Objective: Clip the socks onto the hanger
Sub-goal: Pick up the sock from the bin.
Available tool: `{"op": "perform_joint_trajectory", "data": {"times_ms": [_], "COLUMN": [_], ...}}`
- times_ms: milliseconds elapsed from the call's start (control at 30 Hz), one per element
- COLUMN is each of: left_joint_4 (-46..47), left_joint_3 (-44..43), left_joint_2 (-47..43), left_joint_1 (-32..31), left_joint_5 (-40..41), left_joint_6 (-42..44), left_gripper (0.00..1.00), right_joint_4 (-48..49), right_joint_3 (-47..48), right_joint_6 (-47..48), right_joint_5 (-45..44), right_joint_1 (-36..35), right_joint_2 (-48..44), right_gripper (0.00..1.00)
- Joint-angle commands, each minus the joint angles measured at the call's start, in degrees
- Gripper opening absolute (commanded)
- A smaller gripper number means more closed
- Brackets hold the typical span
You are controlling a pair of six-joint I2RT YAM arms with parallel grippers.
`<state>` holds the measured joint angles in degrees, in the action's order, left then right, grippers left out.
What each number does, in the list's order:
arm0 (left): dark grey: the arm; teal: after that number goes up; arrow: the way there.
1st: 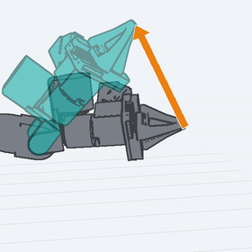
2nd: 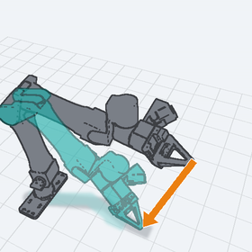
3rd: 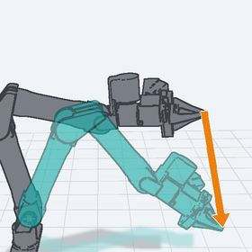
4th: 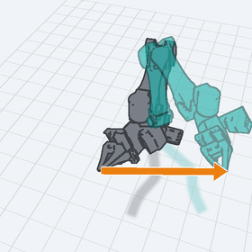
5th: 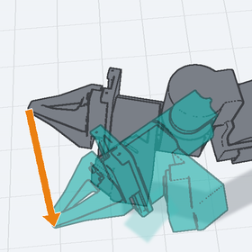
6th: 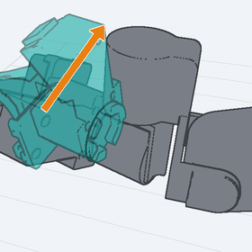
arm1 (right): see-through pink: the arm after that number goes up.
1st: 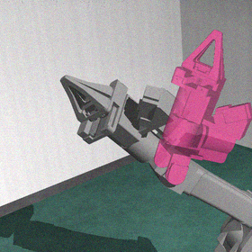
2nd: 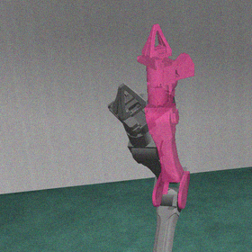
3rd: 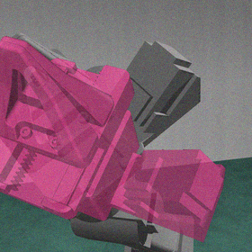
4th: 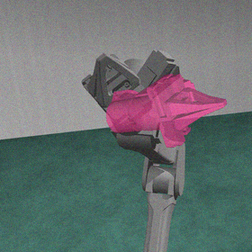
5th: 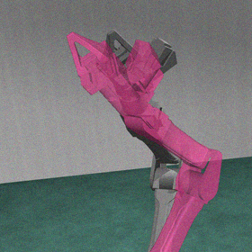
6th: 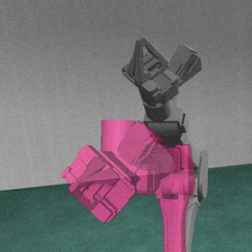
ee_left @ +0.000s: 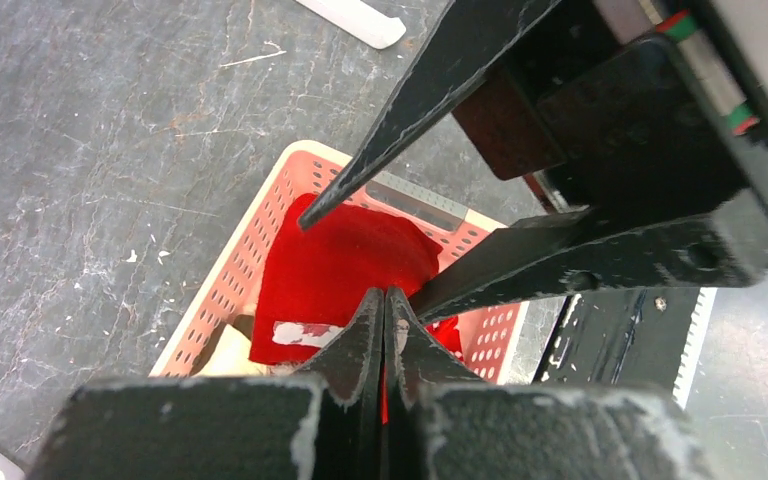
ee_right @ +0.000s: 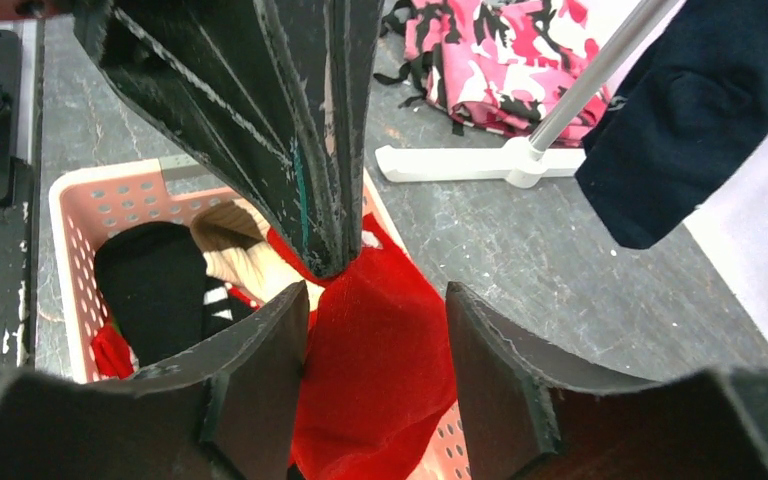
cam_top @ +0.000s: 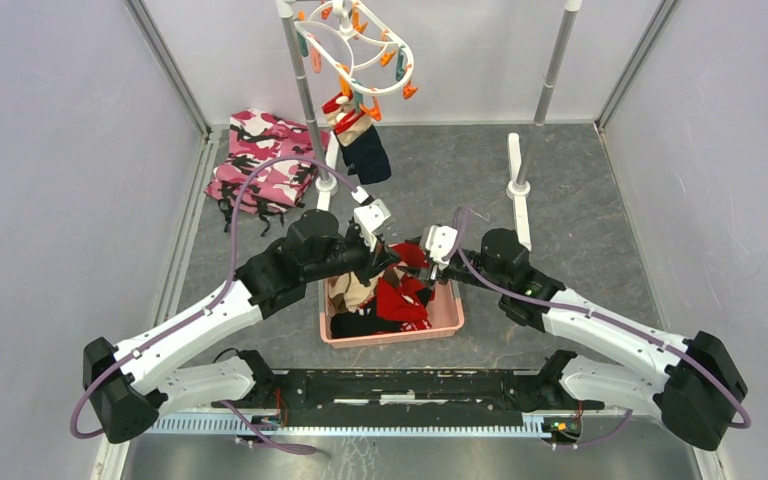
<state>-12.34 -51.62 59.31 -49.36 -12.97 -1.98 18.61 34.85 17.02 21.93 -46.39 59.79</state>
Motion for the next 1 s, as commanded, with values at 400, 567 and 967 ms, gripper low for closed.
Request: {"op": "perform_joint_trajectory", "data": {"times_ms": [400, 567, 967], "left_joint_4": [11.8, 26.1, 47.7], "left_joint_3": [6.6, 21.1, 39.5], "left_joint_2": [-9.9, -25.8, -36.6], "left_joint_1": [0.0, 0.0, 0.0], "left_joint_5": [3.9, 3.3, 0.5], "left_joint_6": [-4.2, -2.8, -1.0], "left_gripper": [0.31, 0.90, 1.00], "right_joint_4": [-2.9, 1.8, 18.6], "right_joint_3": [3.1, 0.9, -1.9], "right_joint_6": [0.9, -3.6, -16.9], "right_joint_5": [-0.5, 0.4, 9.0], "right_joint_1": [-0.5, -0.2, 1.1], "right_joint_2": [1.3, -0.9, -3.8], "right_gripper": [0.00, 0.00, 0.00]}}
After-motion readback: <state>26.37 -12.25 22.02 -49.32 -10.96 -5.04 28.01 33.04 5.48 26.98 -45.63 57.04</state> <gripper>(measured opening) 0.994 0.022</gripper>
